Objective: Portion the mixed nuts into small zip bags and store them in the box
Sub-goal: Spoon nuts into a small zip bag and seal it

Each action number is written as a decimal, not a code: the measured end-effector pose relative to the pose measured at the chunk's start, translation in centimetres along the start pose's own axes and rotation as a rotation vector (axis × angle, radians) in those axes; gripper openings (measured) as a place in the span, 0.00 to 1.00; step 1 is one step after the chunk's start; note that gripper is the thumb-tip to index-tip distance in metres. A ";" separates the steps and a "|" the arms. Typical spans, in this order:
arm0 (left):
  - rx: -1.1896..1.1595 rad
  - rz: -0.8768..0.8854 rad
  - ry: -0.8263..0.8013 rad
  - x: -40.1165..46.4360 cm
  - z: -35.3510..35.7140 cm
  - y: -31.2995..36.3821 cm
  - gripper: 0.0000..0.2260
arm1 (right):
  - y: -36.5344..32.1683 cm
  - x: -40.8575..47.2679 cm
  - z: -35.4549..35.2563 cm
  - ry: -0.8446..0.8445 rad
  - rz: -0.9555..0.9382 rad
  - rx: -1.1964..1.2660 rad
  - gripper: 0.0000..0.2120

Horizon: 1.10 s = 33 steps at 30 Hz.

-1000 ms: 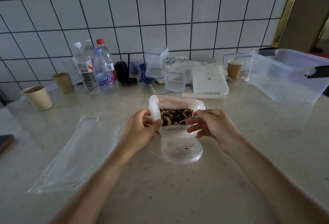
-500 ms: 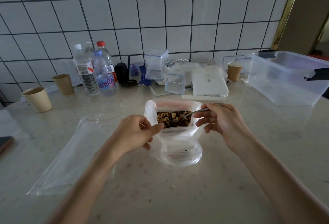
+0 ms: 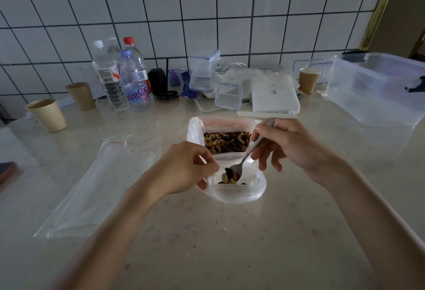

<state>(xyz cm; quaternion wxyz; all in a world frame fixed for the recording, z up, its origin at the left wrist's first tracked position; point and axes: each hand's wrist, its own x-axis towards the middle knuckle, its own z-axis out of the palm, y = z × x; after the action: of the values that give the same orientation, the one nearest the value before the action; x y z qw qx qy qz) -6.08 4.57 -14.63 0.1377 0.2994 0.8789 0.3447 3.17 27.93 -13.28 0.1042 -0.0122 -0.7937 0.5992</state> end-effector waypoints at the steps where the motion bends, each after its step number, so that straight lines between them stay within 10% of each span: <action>1: -0.047 0.004 -0.010 0.0 -0.1 0.1 0.04 | -0.1 -0.1 0.2 -0.033 -0.038 -0.018 0.13; 9: -0.301 -0.017 -0.102 0.0 -0.9 0.1 0.05 | -1.2 -0.6 0.0 -0.108 -0.345 -0.090 0.14; 18: -0.148 -0.072 -0.104 0.0 -1.4 -0.5 0.11 | 0.0 0.3 0.2 0.259 -0.105 0.222 0.14; 26: 0.208 -0.134 0.421 1.8 -0.3 -2.2 0.21 | 0.8 0.8 0.0 0.458 0.061 0.153 0.12; 33: 0.085 -0.144 0.367 2.4 1.3 -2.6 0.17 | 2.0 1.2 0.7 0.446 -0.009 -0.197 0.11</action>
<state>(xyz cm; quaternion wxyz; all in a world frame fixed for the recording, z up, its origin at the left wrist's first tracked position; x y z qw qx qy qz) -8.49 5.20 -17.43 -0.0131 0.1735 0.9223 0.3452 1.63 28.01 -15.14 0.2779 -0.1507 -0.8057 0.5008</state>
